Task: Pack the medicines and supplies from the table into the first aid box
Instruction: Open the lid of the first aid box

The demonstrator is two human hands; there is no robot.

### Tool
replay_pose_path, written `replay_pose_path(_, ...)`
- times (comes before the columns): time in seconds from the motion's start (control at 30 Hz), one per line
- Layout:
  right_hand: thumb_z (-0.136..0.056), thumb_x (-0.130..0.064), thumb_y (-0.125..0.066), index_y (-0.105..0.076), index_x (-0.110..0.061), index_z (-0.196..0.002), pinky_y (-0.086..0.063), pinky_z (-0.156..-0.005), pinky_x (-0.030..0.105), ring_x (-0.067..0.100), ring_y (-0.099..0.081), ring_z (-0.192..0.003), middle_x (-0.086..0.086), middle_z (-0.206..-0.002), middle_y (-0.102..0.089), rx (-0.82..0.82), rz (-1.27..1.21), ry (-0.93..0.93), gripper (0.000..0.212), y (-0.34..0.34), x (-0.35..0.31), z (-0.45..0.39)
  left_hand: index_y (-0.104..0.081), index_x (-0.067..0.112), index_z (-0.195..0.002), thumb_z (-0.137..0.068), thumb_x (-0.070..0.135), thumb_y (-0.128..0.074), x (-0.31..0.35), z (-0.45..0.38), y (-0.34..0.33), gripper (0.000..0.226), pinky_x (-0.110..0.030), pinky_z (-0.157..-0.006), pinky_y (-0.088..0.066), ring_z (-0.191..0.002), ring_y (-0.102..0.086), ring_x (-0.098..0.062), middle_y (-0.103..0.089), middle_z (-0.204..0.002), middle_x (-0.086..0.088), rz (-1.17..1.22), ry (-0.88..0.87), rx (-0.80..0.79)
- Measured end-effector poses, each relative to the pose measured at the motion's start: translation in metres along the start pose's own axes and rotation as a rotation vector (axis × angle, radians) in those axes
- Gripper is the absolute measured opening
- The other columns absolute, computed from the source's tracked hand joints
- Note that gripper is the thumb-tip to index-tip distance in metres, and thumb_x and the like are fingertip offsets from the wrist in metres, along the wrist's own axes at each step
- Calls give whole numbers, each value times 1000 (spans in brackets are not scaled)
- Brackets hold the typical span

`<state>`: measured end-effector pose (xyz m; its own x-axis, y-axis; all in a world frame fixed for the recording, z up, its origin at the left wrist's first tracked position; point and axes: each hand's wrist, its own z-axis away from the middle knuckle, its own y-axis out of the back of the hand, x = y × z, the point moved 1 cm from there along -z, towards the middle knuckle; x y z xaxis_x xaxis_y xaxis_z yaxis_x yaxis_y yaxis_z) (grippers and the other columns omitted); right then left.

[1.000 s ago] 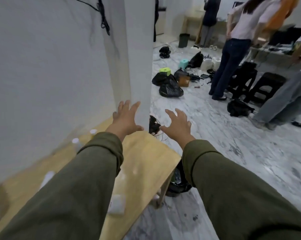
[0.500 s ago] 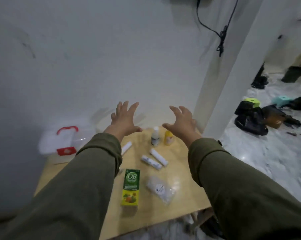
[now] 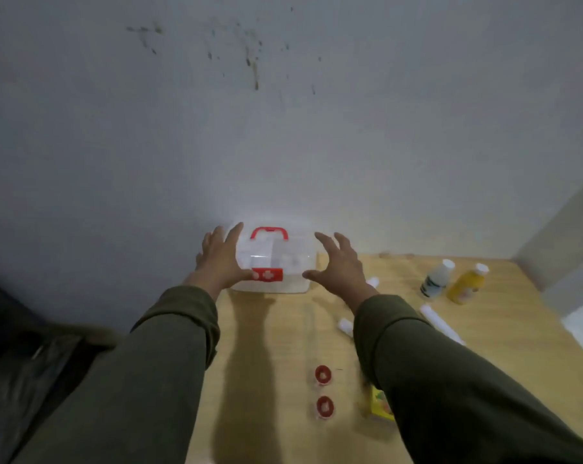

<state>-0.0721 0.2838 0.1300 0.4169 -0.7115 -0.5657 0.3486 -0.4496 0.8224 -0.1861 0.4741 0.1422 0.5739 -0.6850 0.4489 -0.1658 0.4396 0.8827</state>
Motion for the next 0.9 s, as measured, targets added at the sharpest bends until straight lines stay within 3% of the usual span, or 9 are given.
replay_pose_path(0.27, -75, -20, -77, -15, -38, -145, -31, -111, 44, 34, -21, -143, 9, -159, 5, -68, -134, -128, 95, -56, -14, -17, 2, 37, -148, -69, 23, -82, -40, -20, -32, 116, -47, -114, -22, -146, -7, -34, 16, -158, -4, 245, 7, -176)
replay_pose_path(0.43, -74, -21, -78, -12, -38, -145, -31, -111, 44, 33, -22, -142, 11, -157, -6, -54, -169, -130, 99, -67, -20, -20, 0, 38, -147, -69, 21, -83, -40, -22, -44, 115, -43, -110, -32, -141, -21, -32, 0, -156, -3, 345, -38, -108)
replay_pose_path(0.63, -74, -18, -78, -12, -36, -146, -33, -110, 41, 34, -29, -138, 12, -156, -4, -55, -171, -108, 100, -66, -19, -4, -1, 36, -147, -73, 27, -79, -40, -7, -46, 108, -44, -109, -33, -139, -24, -29, -7, -154, -2, 365, -62, -93)
replay_pose_path(0.9, -72, -30, -79, -11, -33, -146, -36, -108, 41, 33, -34, -134, 13, -154, -9, -32, -67, -39, 101, -70, -11, 37, -4, 36, -148, -76, 22, -77, -45, 31, -55, 103, -44, -110, -31, -140, -23, -29, -9, -154, -3, 345, -40, -61)
